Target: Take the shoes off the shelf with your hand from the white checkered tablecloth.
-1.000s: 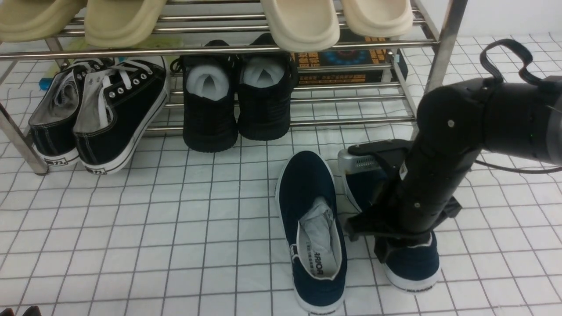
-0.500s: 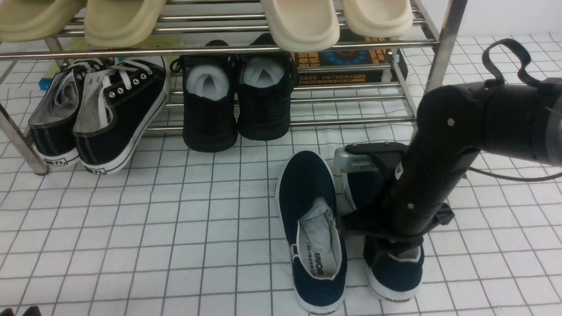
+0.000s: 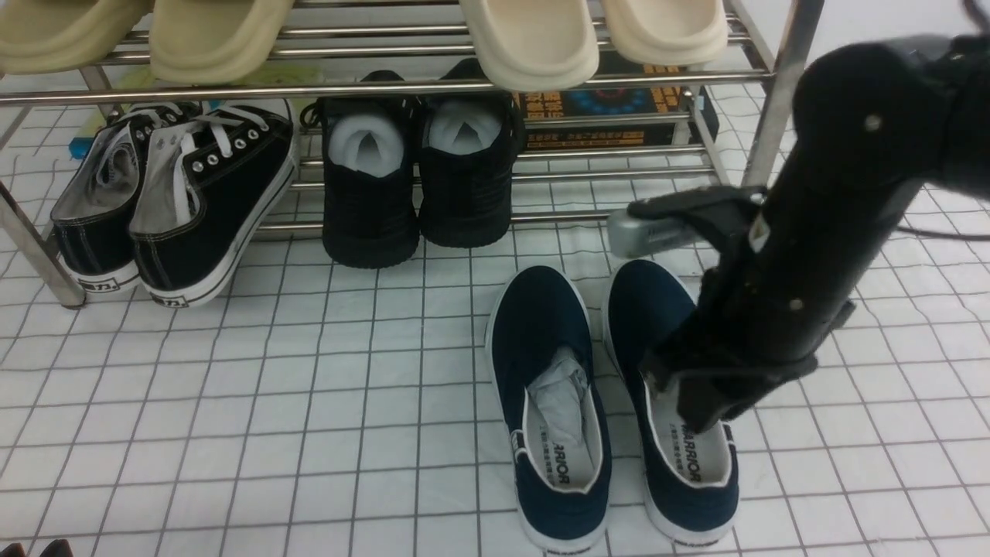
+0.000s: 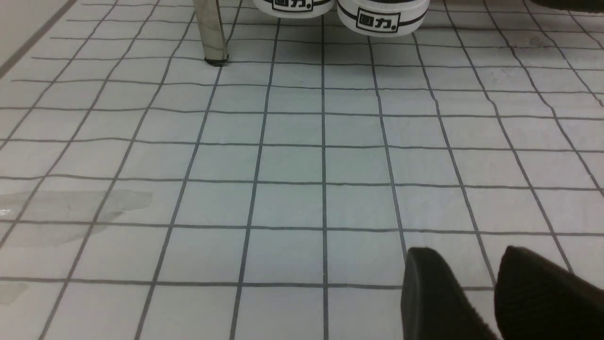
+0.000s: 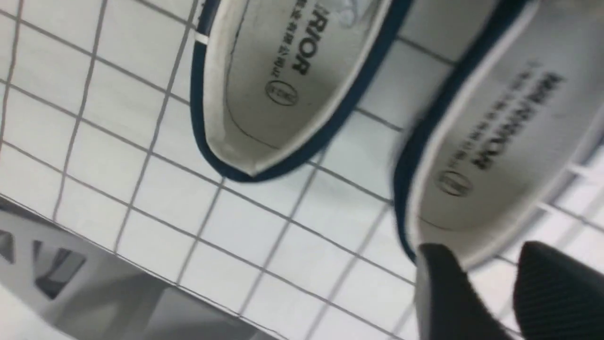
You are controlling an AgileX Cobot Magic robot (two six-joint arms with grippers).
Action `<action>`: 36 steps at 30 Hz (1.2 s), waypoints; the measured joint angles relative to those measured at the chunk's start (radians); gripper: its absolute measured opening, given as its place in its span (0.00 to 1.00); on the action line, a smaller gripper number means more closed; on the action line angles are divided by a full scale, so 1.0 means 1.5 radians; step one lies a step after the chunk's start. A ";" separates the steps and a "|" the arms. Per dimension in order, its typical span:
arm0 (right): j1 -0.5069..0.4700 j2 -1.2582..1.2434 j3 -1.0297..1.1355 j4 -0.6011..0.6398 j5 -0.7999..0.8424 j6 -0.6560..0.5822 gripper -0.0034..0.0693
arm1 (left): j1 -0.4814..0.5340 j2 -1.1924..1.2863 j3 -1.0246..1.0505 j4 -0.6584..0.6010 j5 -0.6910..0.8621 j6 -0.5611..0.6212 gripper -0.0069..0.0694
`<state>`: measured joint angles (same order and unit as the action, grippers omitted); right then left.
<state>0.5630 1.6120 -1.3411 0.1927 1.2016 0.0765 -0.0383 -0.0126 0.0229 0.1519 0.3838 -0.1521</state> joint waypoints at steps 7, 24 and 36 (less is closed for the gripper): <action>0.000 -0.223 0.065 -0.101 0.014 0.012 0.03 | 0.000 0.000 0.000 0.000 0.000 0.000 0.40; 0.000 -0.624 0.619 -0.123 -0.622 0.014 0.03 | 0.000 0.000 0.000 0.000 0.000 0.000 0.40; 0.000 -0.631 0.655 -0.122 -0.623 0.014 0.04 | 0.000 0.000 0.000 0.000 0.000 0.000 0.40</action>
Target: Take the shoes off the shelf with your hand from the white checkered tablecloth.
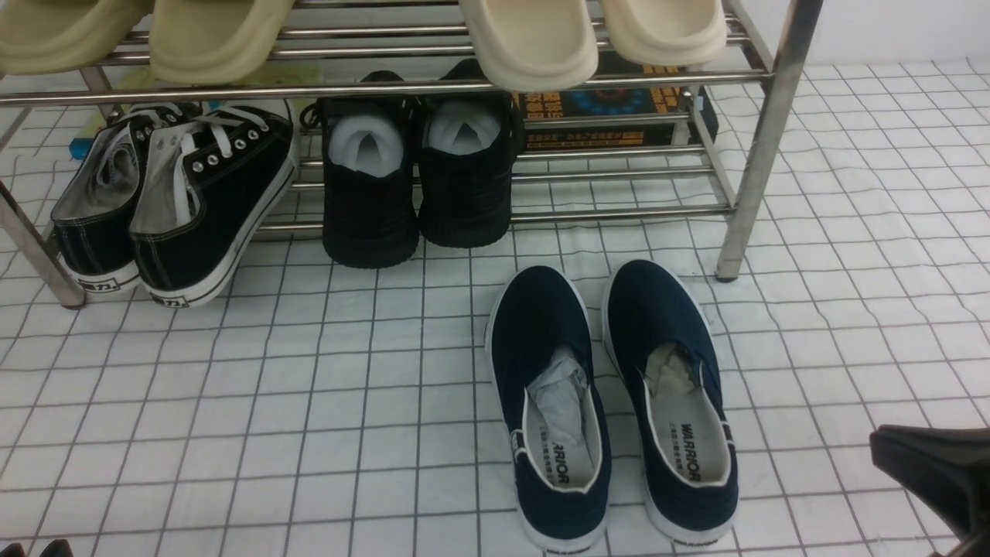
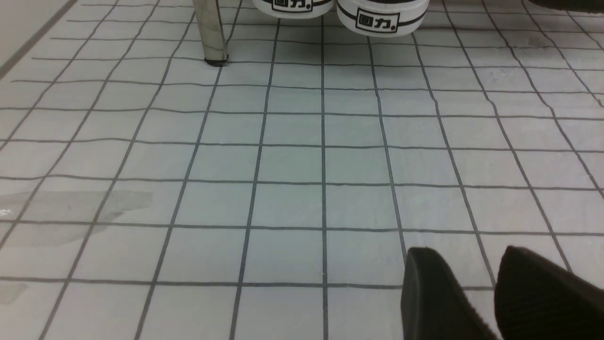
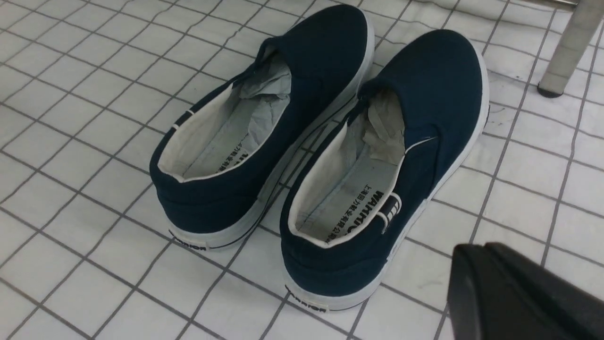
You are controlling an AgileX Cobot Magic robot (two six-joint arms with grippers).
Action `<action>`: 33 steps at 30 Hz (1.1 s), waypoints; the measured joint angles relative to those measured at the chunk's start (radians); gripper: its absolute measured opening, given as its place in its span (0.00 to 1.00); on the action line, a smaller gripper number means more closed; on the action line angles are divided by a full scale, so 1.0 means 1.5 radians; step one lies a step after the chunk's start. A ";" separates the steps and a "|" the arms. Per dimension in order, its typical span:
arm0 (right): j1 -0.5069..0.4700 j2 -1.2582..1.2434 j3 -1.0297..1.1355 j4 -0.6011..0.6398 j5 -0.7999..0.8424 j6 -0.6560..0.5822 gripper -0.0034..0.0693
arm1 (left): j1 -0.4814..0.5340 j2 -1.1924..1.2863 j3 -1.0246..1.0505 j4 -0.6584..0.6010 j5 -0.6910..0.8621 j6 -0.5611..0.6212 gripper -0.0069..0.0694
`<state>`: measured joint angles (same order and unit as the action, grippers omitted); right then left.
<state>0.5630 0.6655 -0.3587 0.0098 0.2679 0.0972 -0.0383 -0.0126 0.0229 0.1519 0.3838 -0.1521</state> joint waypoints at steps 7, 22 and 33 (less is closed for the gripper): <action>0.000 0.000 0.000 0.000 0.004 0.000 0.05 | 0.000 0.000 0.000 0.000 0.000 0.000 0.40; -0.141 -0.234 0.140 0.000 -0.005 -0.065 0.06 | 0.000 0.000 0.000 0.000 0.000 0.000 0.40; -0.315 -0.448 0.255 0.000 0.044 -0.068 0.07 | 0.000 0.000 0.000 0.000 0.000 0.000 0.40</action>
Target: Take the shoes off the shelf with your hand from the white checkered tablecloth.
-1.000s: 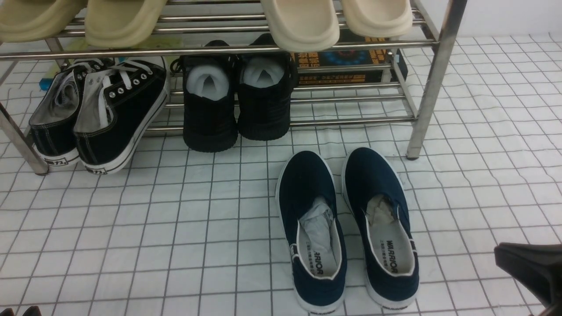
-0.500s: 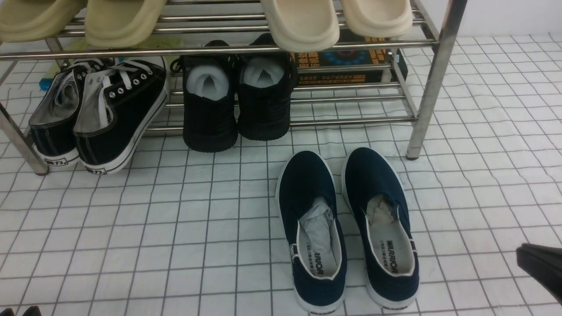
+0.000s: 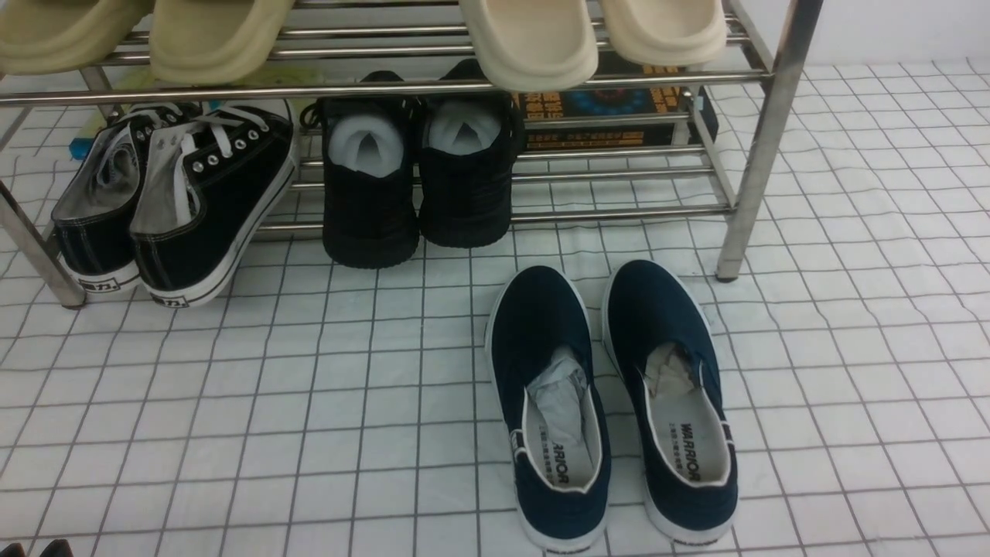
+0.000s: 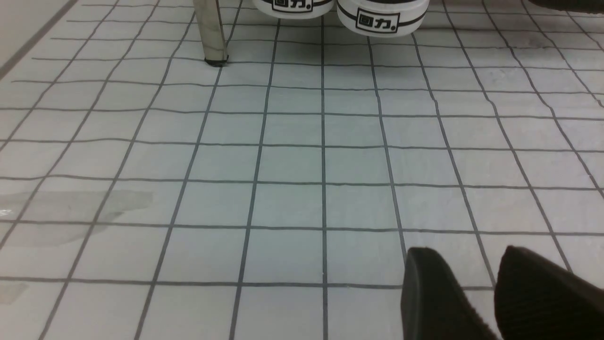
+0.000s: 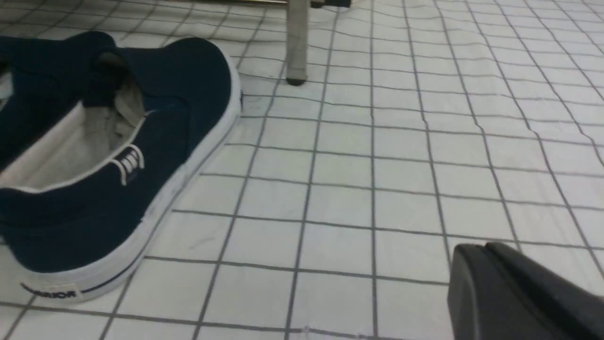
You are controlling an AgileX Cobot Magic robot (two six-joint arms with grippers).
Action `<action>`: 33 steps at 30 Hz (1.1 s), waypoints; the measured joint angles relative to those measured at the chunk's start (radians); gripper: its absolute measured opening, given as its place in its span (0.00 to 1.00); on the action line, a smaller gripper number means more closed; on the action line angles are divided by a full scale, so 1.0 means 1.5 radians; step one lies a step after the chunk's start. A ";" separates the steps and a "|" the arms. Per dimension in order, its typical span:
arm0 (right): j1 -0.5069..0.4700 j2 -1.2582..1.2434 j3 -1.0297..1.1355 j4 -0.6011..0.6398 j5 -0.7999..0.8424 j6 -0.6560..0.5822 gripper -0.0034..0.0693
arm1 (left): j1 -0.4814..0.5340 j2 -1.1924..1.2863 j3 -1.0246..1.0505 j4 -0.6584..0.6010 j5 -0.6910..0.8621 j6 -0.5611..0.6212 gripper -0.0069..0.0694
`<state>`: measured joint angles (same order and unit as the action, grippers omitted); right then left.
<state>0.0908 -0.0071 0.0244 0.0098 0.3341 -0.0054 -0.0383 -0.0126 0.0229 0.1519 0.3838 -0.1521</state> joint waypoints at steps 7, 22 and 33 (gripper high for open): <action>-0.058 -0.002 -0.005 0.002 0.032 0.000 0.08 | 0.000 0.000 0.000 0.000 0.001 0.000 0.40; -0.058 -0.002 -0.006 0.003 0.035 0.000 0.10 | 0.000 0.000 0.000 0.000 0.001 0.000 0.41; -0.058 -0.002 -0.006 0.003 0.035 0.000 0.12 | 0.000 0.000 0.000 0.000 0.001 0.000 0.40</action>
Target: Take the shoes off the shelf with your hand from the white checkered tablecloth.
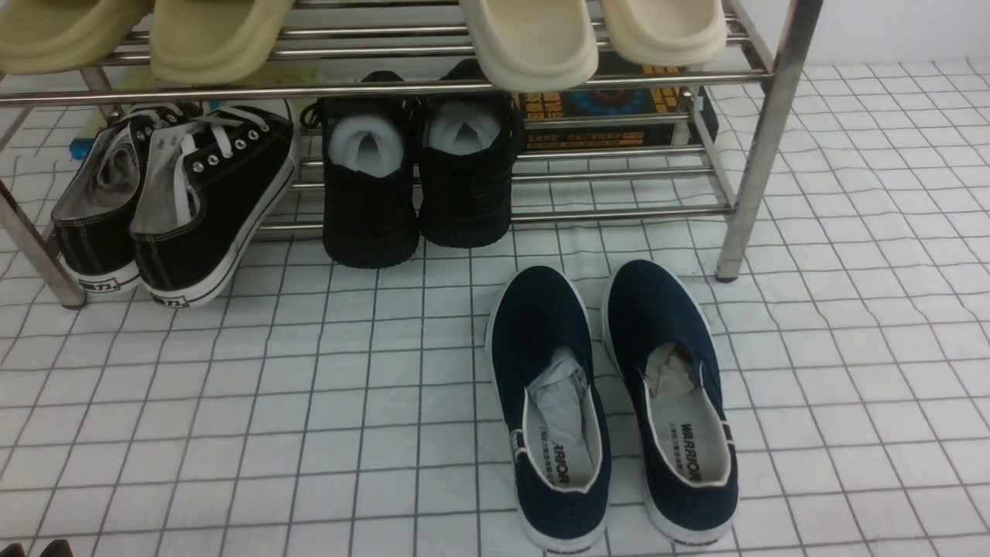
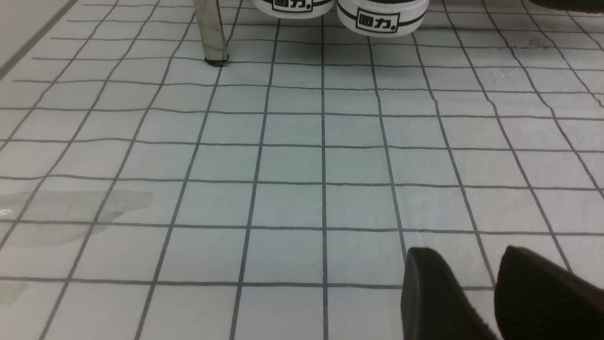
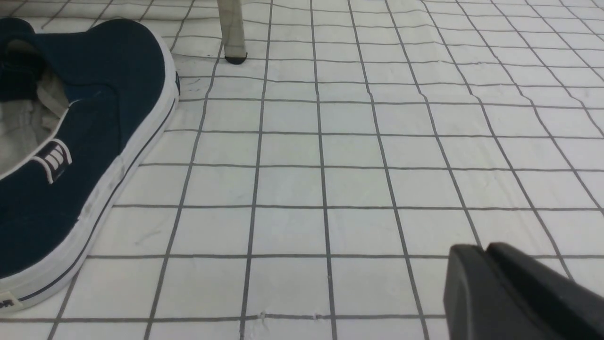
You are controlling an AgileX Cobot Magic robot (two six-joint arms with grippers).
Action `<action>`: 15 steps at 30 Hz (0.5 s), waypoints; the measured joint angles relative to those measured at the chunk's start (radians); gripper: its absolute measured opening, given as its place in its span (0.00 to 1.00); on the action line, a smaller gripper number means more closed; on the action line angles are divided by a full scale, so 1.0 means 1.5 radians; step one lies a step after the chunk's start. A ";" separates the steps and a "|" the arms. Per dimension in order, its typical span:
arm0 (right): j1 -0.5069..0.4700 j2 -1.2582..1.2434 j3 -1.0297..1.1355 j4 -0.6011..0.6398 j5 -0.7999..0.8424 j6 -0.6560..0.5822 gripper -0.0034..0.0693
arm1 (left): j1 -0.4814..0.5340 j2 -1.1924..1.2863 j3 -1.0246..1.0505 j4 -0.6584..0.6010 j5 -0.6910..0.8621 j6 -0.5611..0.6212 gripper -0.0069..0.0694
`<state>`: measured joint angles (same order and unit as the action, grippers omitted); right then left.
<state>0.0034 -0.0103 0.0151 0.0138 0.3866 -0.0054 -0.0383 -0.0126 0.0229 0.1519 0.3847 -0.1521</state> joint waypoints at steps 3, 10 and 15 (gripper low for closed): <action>0.000 0.000 0.000 0.000 0.000 0.000 0.12 | 0.000 0.000 0.000 0.000 0.000 0.000 0.40; 0.000 0.000 0.000 0.000 0.000 0.000 0.14 | 0.000 0.000 0.000 0.000 0.000 0.000 0.40; 0.000 0.000 0.000 0.000 0.000 0.004 0.15 | 0.000 0.000 0.000 0.000 0.000 0.000 0.40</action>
<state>0.0034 -0.0103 0.0151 0.0138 0.3866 0.0000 -0.0383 -0.0126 0.0229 0.1519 0.3847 -0.1521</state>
